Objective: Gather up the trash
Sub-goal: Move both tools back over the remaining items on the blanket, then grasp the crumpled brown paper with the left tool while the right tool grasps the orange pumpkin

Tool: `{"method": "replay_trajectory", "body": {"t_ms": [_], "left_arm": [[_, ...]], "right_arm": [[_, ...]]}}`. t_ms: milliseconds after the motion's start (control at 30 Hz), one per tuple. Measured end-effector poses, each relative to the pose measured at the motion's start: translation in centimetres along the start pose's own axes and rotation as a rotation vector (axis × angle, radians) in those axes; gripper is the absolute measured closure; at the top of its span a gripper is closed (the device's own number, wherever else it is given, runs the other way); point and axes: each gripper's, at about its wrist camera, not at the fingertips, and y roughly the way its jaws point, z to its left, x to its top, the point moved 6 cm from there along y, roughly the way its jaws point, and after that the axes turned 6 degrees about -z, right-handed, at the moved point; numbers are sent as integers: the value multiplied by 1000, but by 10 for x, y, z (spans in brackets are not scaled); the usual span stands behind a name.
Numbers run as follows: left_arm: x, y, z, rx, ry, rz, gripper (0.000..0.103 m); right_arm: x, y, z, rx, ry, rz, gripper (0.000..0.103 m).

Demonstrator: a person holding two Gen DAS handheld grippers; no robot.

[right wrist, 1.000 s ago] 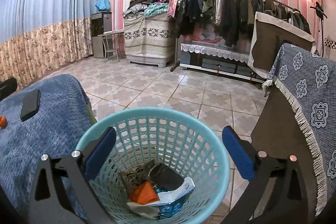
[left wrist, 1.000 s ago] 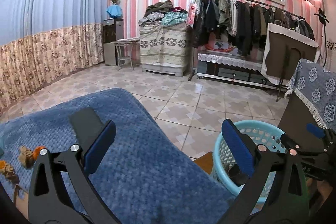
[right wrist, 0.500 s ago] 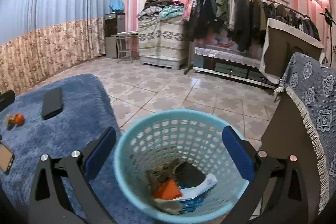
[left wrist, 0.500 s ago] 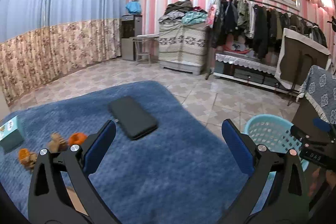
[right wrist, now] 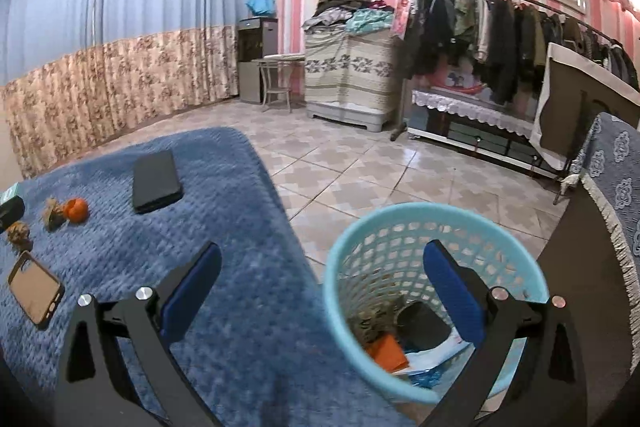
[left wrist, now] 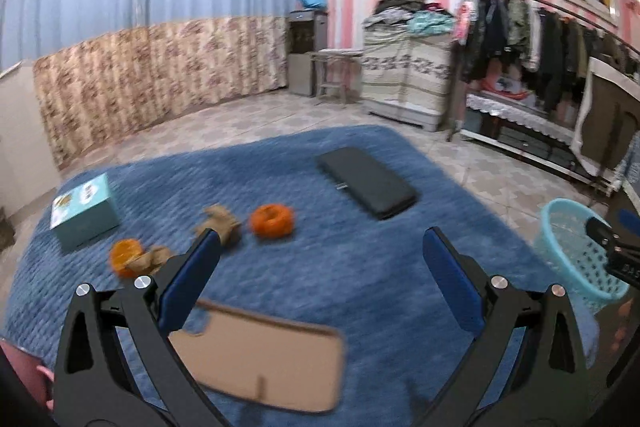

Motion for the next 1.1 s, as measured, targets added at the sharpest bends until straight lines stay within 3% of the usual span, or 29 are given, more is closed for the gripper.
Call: {"method": "replay_trajectory", "body": {"t_ms": [267, 467, 633, 700, 867, 900, 933, 1100], "left_arm": [[-16, 14, 84, 118, -51, 48, 5], [-23, 26, 117, 159, -72, 68, 6], [-29, 45, 126, 161, -53, 101, 31], [-31, 54, 127, 157, -51, 121, 36], [-36, 67, 135, 123, -94, 157, 58], [-36, 68, 136, 110, -100, 160, 70], [-36, 69, 137, 105, -106, 164, 75], [-32, 59, 145, 91, -146, 125, 79]], "right_arm": [[-12, 14, 28, 72, 24, 44, 4], [-23, 27, 53, 123, -9, 92, 4], [-28, 36, 72, 108, -59, 112, 4], [-29, 40, 80, 118, -71, 127, 4], [-25, 48, 106, 142, -116, 142, 4], [-24, 49, 110, 149, -122, 141, 4], [-22, 51, 119, 162, -129, 141, 4], [-13, 55, 161, 238, -164, 126, 4]]}}
